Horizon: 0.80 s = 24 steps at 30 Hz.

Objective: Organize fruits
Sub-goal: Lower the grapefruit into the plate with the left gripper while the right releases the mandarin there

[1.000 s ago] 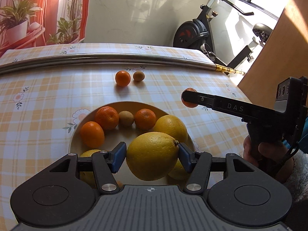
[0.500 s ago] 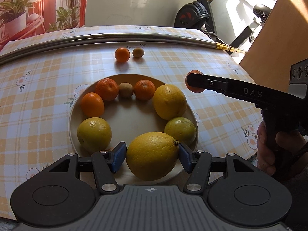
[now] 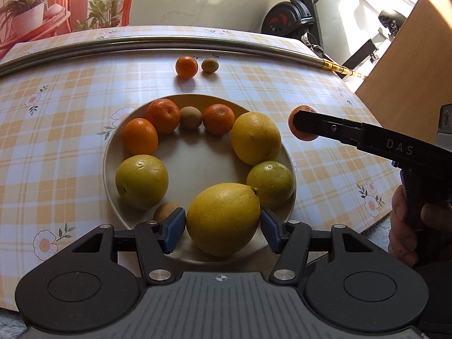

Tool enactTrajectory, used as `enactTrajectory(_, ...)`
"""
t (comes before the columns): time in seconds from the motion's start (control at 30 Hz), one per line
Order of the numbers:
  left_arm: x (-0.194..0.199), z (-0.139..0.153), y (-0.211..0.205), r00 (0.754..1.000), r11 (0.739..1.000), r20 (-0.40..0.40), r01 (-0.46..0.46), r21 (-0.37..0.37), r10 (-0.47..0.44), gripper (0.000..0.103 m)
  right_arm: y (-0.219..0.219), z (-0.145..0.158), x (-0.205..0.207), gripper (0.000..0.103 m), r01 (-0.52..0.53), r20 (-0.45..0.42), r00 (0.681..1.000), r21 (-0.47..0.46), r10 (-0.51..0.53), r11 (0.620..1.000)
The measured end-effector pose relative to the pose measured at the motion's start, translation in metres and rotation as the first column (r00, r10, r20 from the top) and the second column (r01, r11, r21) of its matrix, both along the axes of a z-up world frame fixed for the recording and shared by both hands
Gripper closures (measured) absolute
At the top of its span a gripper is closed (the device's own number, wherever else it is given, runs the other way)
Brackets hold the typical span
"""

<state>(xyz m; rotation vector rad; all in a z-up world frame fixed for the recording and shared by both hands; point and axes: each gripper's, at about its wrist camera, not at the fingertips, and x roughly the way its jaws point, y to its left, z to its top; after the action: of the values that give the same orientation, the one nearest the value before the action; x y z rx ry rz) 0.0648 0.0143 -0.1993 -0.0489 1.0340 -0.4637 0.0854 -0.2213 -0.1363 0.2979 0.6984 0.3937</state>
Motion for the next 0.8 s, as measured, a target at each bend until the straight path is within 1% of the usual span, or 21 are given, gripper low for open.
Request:
enactTrajectory(0.07,0.003,-0.005,0.006,0.999,0.999,-0.04,-0.021,-0.033,0.02,0.046,0.0,0.0,-0.001,0.071,0.001,0.001,1.0,-0.003,-0.001,1.0)
enactTrajectory(0.13,0.005,-0.009,0.012,0.997,0.998,-0.063,-0.043,-0.056,0.039,0.046,0.0,0.001,-0.002,0.071,0.001,0.0,1.0,-0.003,-0.001,1.0)
enactTrajectory(0.27,0.005,-0.008,0.018,0.996,0.995,-0.059,-0.069,-0.075,0.065,0.047,0.001,0.0,-0.003,0.071,-0.005,-0.004,1.0,-0.003,0.005,1.0)
enactTrajectory(0.4,0.002,0.0,0.021,0.997,0.992,-0.018,-0.078,-0.094,0.077,0.047,0.003,0.0,-0.004,0.071,-0.014,-0.008,1.0,-0.005,0.014,1.0)
enactTrajectory(0.53,-0.003,0.015,0.024,0.994,0.99,0.054,-0.09,-0.109,0.097,0.047,0.005,0.001,-0.005,0.071,-0.028,-0.011,1.0,-0.007,0.028,1.0)
enactTrajectory(0.6,-0.005,0.022,0.027,0.989,0.986,0.088,-0.105,-0.129,0.117,0.047,0.006,0.001,-0.004,0.071,-0.042,-0.016,0.999,-0.009,0.042,0.999)
enactTrajectory(0.7,0.0,0.025,0.027,0.988,0.981,0.089,-0.115,-0.156,0.129,0.047,0.012,0.002,-0.006,0.071,-0.075,-0.023,0.997,-0.019,0.075,0.997)
enactTrajectory(0.8,0.005,0.027,0.021,0.988,0.984,0.104,-0.096,-0.147,0.112,0.047,0.02,0.005,-0.01,0.071,-0.105,-0.024,0.994,-0.046,0.104,0.993)
